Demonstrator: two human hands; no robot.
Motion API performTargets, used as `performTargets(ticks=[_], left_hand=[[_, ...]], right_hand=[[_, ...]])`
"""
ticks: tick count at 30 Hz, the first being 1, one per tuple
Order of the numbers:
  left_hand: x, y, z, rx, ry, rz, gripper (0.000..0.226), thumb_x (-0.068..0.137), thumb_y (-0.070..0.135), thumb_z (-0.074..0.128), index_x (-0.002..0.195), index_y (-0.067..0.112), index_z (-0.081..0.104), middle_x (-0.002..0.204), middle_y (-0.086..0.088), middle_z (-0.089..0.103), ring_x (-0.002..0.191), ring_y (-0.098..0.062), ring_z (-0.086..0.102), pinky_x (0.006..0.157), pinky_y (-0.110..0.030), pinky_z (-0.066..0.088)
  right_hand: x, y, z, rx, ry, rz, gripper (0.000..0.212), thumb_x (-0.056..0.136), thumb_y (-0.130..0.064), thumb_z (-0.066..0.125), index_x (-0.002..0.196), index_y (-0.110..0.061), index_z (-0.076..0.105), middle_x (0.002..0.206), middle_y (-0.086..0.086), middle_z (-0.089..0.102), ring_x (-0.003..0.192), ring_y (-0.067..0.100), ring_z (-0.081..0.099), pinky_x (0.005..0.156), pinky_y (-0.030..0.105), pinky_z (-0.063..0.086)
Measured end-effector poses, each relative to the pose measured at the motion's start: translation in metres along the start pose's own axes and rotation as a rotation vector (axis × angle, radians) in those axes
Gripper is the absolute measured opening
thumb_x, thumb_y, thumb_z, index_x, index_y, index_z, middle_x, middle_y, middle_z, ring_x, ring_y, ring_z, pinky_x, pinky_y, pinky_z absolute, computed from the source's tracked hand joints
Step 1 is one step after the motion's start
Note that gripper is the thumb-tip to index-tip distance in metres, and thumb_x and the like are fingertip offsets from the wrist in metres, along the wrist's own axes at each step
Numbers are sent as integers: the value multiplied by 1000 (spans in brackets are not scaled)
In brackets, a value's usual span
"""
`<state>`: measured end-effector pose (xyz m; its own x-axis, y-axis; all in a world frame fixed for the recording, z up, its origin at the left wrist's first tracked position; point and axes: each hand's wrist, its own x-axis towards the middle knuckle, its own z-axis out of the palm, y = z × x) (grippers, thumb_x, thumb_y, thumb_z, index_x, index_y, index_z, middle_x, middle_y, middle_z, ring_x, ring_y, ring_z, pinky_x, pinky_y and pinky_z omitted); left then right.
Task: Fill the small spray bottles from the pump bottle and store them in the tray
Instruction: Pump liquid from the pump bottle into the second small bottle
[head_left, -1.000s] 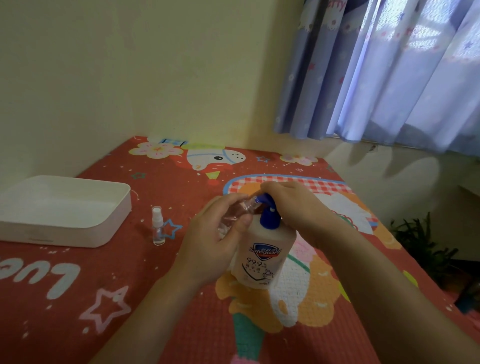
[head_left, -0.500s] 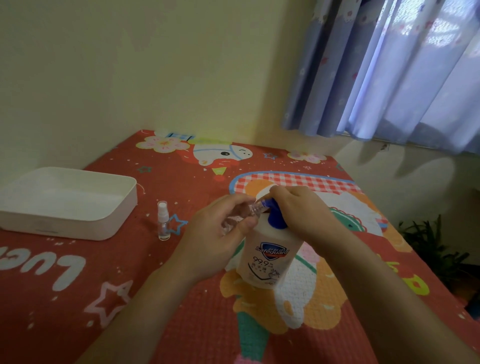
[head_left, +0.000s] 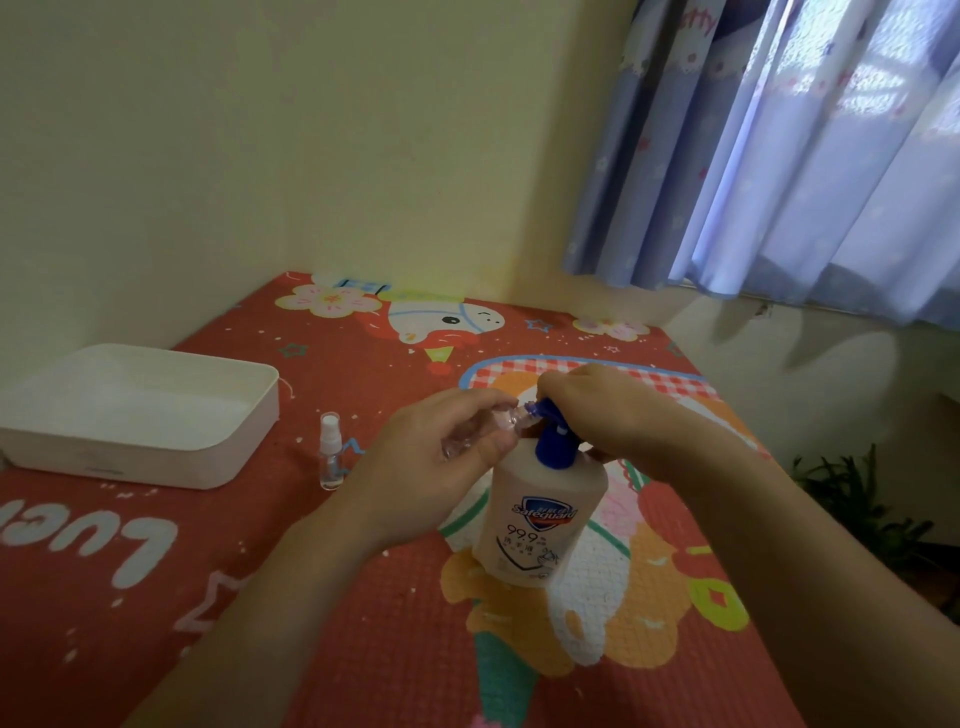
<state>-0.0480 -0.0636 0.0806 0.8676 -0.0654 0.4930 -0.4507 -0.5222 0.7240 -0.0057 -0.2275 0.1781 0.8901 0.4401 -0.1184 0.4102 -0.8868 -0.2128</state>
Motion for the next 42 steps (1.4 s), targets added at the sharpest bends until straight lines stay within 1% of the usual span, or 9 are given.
performTargets(ticks=[3, 8, 14, 21, 26, 31, 34, 39, 42], left_hand=[[1, 0, -2, -19, -11, -11, 32, 96, 45, 54, 125, 34, 62, 109, 12, 65, 94, -6, 64, 81, -36, 55], [2, 1, -2, -3, -30, -7, 36, 94, 46, 52, 124, 30, 64, 109, 12, 66, 102, -8, 63, 87, -38, 53], [2, 0, -2, 8, -54, -20, 35, 96, 45, 54, 124, 27, 64, 110, 14, 65, 104, -4, 62, 89, -33, 52], [1, 2, -3, -48, -54, -80, 39, 90, 46, 61, 127, 32, 60, 119, 19, 63, 113, 10, 55, 93, -16, 47], [4, 2, -6, -4, -27, -42, 32, 90, 41, 66, 119, 28, 65, 108, 14, 67, 102, 1, 61, 86, -20, 49], [1, 2, -7, 33, 12, -2, 35, 88, 50, 64, 120, 35, 64, 104, 18, 66, 96, 1, 60, 78, -20, 47], [1, 1, -8, 71, -9, -3, 40, 88, 58, 60, 123, 38, 62, 114, 20, 67, 107, 5, 60, 87, -28, 52], [0, 5, -8, 43, -1, -29, 47, 80, 63, 62, 121, 39, 63, 115, 21, 68, 108, 7, 60, 91, -31, 53], [-1, 4, -8, 26, 41, -88, 51, 72, 63, 64, 117, 38, 64, 111, 19, 68, 105, 7, 61, 88, -24, 51]], right_hand=[[5, 3, 5, -112, 68, -25, 20, 99, -15, 40, 115, -5, 49, 100, 11, 50, 85, 18, 43, 78, 28, 41], [12, 10, 16, -258, 69, -118, 12, 100, -17, 37, 97, -11, 47, 76, 0, 42, 77, 17, 42, 61, 23, 32], [15, 13, 22, -290, 98, -124, 19, 100, -18, 39, 111, -8, 51, 106, 11, 59, 81, 17, 43, 71, 24, 35], [10, 9, 14, -247, 61, -99, 15, 100, -17, 39, 106, -9, 50, 101, 12, 55, 83, 17, 45, 73, 26, 38], [5, 1, 3, -140, 16, -45, 19, 99, -14, 41, 114, -5, 50, 113, 16, 55, 97, 25, 53, 88, 35, 47], [7, 6, 7, -203, 88, -147, 25, 99, -15, 36, 76, -17, 43, 75, 4, 46, 64, 15, 42, 61, 27, 39], [11, 7, 10, -266, 70, -116, 11, 99, -17, 39, 89, -16, 39, 85, 3, 45, 76, 16, 43, 70, 24, 36], [14, 11, 13, -353, 89, -150, 10, 100, -19, 38, 91, -15, 39, 80, 2, 42, 73, 15, 41, 64, 22, 33], [18, 13, 15, -380, 88, -165, 10, 99, -16, 39, 100, -10, 47, 83, 3, 46, 72, 16, 40, 54, 20, 29]])
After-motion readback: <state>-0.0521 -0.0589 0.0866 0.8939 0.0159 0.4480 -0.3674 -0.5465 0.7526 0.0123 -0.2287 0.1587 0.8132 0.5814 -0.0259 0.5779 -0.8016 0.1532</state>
